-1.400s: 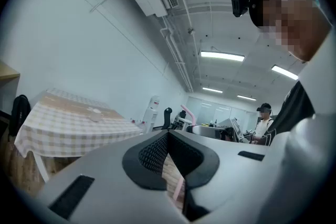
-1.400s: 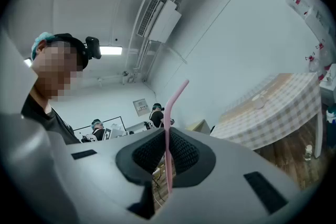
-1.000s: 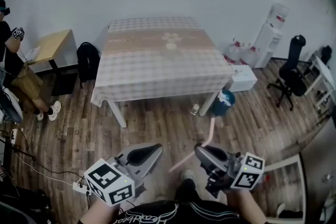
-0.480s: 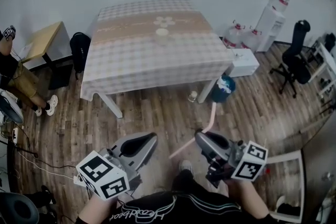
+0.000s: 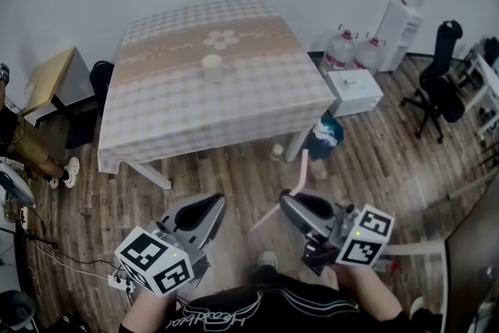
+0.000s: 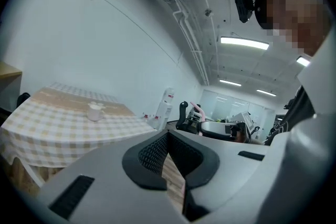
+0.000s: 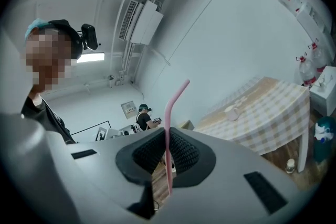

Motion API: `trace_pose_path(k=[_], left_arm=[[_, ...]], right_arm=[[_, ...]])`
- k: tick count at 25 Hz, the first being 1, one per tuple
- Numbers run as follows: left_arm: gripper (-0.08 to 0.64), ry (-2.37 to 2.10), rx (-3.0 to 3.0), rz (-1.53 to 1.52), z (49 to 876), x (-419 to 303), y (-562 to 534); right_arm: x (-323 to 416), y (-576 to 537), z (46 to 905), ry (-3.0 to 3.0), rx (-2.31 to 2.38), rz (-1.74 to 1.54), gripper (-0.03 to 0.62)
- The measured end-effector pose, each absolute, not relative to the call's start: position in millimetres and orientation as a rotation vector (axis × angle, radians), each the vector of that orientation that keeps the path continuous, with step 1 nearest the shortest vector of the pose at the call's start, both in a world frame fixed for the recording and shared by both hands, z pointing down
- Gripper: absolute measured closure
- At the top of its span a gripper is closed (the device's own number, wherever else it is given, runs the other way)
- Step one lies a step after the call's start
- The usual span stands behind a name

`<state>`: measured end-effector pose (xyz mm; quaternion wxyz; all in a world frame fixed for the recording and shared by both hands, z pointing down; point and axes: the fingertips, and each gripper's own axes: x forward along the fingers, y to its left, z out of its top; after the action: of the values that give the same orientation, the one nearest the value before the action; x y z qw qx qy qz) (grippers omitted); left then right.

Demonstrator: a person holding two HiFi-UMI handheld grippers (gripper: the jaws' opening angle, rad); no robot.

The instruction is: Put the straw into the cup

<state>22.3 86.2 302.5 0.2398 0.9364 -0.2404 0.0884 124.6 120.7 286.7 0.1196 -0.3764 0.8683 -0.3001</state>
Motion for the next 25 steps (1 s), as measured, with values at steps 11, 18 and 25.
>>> trace_pose_path(k=[11, 18, 25], left_arm=[[0.563, -0.607, 2.611, 0.323, 306, 102, 46], [0.563, -0.646, 2.578, 0.313, 325, 97, 19], [0.563, -0.672, 2.542, 0.306, 345, 79, -63]], right_arm=[[182, 58, 295, 2.597, -1.018, -0.854, 0.565], [174, 25, 312, 2.608, -0.991, -0.889, 0.565], [161, -50, 329, 2.636, -1.057, -0.891, 0.565]])
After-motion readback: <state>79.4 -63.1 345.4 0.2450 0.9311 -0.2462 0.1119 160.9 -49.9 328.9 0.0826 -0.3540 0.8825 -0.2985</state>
